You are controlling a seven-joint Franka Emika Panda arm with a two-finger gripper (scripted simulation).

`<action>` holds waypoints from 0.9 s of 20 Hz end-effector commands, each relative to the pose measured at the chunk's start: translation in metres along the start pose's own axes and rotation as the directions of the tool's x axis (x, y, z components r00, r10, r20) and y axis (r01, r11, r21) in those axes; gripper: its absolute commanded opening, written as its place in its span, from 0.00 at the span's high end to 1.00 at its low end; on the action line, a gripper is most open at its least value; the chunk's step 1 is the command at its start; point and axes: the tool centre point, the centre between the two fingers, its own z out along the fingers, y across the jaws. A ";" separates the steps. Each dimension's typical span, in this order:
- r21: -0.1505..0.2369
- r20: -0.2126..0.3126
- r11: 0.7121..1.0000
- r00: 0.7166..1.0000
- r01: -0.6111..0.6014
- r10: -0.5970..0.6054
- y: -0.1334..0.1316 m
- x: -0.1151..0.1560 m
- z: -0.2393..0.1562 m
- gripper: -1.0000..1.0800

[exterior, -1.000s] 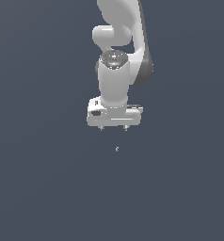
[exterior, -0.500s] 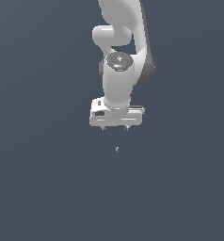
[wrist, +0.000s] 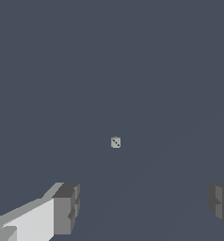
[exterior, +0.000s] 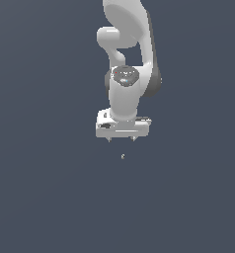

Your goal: Pick up the object and move it to a goal position.

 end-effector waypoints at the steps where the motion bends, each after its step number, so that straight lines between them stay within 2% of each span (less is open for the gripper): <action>1: 0.002 0.004 1.000 1.000 0.000 0.000 -0.002 0.002 0.015 0.04; 10: 0.011 0.016 1.000 1.000 0.001 -0.001 -0.010 0.009 0.075 0.04; 18: 0.014 0.020 1.000 1.000 0.001 -0.002 -0.012 0.010 0.094 0.04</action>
